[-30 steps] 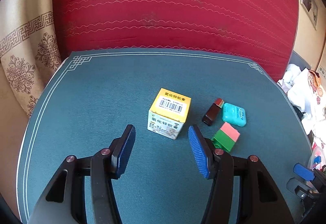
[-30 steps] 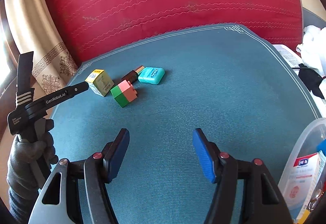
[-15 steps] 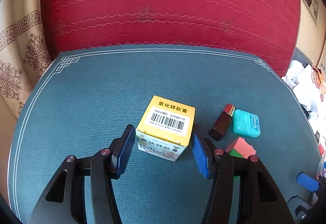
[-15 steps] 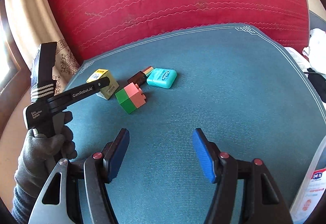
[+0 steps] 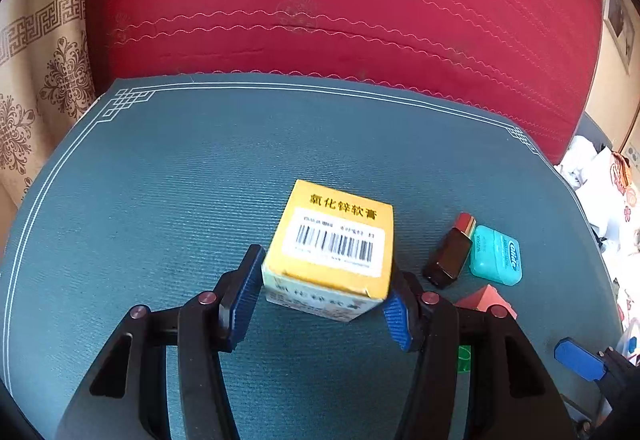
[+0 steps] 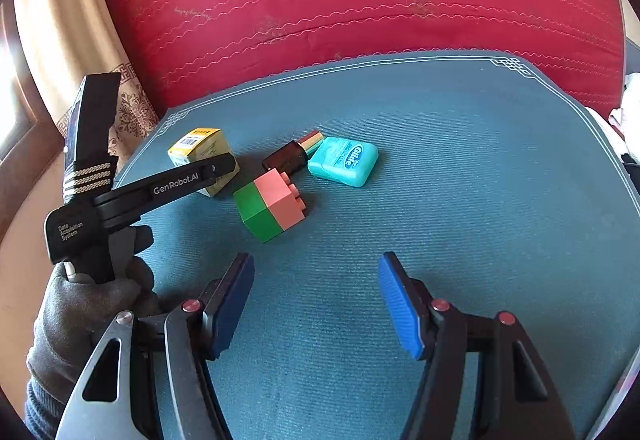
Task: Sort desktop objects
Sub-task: 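Grasp the yellow-white ointment box with the left tool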
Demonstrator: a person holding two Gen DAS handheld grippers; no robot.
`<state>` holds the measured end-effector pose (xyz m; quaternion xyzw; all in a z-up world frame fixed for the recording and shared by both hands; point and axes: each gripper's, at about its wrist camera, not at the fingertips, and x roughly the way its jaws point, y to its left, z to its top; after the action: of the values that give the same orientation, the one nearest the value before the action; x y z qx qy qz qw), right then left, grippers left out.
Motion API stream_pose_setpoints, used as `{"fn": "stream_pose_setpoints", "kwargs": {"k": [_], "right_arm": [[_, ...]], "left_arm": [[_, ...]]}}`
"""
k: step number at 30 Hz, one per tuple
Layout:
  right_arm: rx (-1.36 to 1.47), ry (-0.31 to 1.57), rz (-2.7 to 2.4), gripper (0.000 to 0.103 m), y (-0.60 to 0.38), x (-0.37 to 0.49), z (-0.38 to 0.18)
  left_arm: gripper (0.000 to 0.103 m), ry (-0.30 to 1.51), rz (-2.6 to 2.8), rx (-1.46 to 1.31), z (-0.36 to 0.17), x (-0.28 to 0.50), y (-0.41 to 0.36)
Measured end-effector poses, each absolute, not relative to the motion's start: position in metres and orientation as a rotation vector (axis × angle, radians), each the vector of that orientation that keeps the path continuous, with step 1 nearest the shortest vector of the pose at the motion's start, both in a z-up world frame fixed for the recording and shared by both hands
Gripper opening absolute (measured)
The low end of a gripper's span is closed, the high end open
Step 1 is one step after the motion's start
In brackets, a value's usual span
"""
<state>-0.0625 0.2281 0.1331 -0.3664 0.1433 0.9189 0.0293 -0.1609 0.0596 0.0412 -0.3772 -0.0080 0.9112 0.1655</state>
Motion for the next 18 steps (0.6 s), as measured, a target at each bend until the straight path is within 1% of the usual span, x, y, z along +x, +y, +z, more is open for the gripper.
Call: {"fn": "stream_pose_setpoints", "kwargs": {"k": [4,13,15,18], "right_arm": [[-1.134,0.446,2.841,0.069,0.227,-0.076,0.131],[-1.168,0.374,2.877,0.069,0.212,-0.107,0.128],[-1.18,0.371,2.871,0.069,0.211,-0.112,0.125],[-1.194,0.369,2.864,0.069,0.21,-0.118,0.122]], "left_arm": [[0.058,-0.041,2.609,-1.045,0.047,-0.158,0.052],[0.058,-0.081,2.568,-1.084,0.042,-0.161,0.052],[0.052,-0.092,2.585,-1.072,0.043,-0.16,0.05],[0.052,-0.085,2.612,-1.066,0.044,-0.16,0.048]]}}
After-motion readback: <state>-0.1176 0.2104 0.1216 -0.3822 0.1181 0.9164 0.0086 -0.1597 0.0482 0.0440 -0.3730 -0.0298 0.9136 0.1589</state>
